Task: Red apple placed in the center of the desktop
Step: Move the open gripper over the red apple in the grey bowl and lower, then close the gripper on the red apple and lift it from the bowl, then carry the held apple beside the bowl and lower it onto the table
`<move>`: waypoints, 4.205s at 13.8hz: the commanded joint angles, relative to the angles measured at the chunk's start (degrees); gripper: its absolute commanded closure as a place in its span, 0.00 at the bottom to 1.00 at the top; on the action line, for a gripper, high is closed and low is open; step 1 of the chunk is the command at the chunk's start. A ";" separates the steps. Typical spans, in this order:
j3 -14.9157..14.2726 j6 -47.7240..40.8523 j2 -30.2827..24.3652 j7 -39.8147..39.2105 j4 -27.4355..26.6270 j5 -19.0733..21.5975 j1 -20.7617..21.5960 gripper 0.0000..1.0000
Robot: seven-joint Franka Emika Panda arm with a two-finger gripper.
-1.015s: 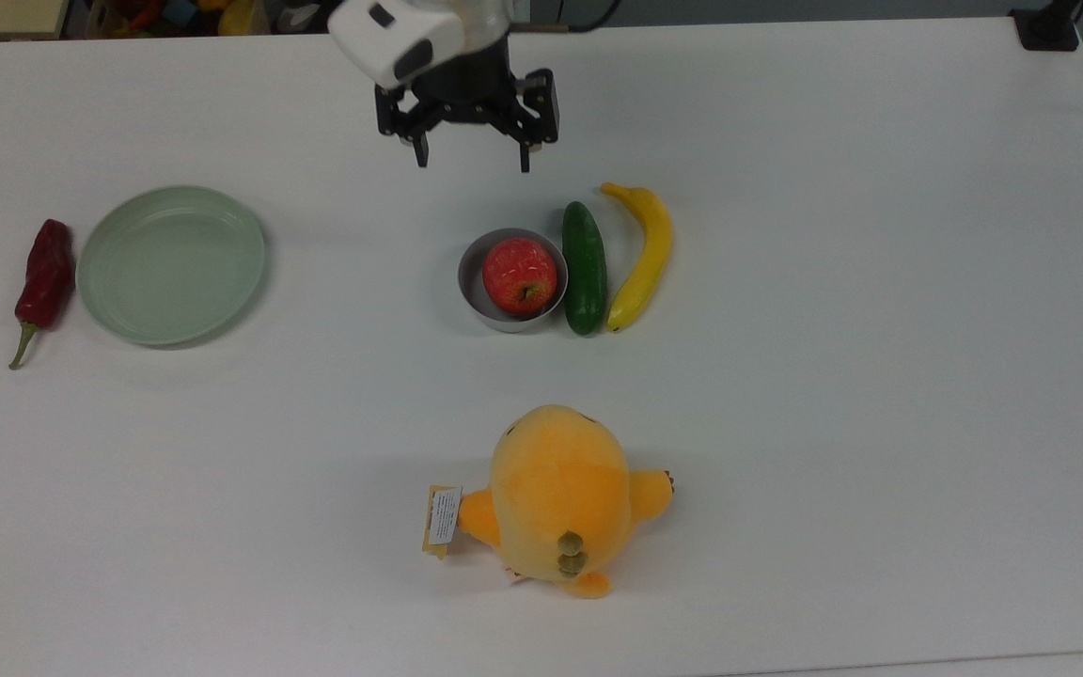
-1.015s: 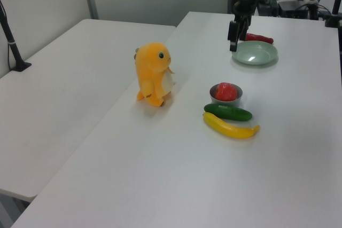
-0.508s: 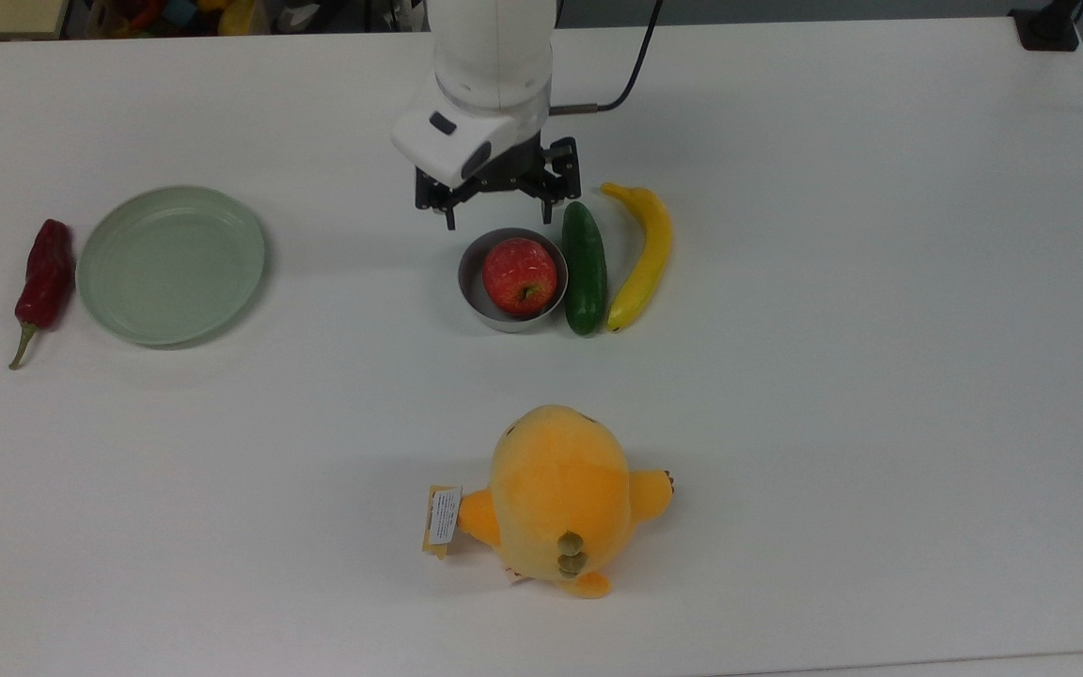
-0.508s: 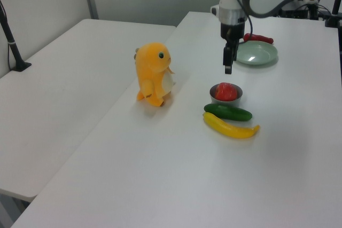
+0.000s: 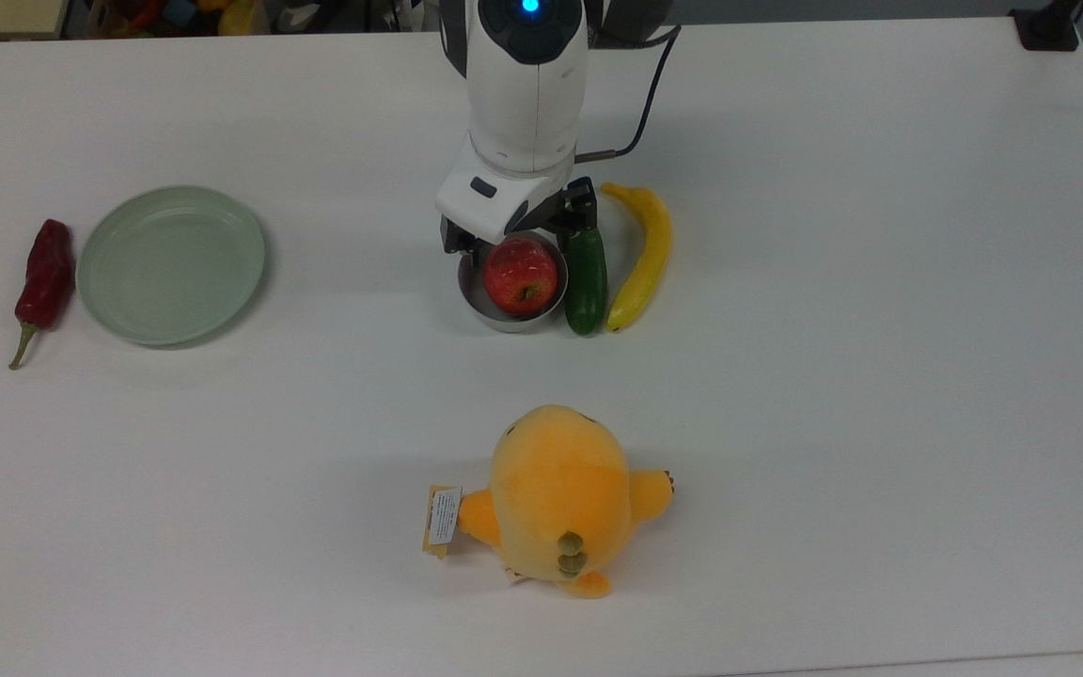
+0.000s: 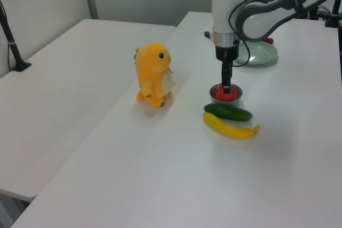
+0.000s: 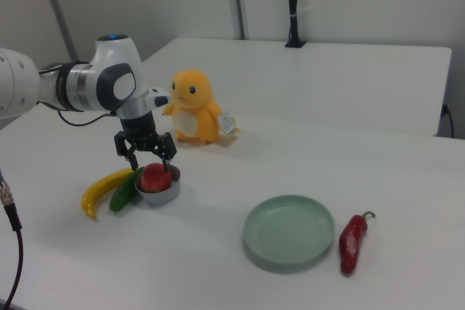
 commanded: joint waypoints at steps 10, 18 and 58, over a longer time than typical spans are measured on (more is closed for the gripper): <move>0.20 5.77 3.56 -3.35 -0.98 -2.25 -0.26 0.63; 0.64 1.74 -3.02 -3.35 -2.83 -0.94 -1.31 0.63; -1.73 5.15 -11.82 -19.00 -19.44 5.05 -8.52 0.00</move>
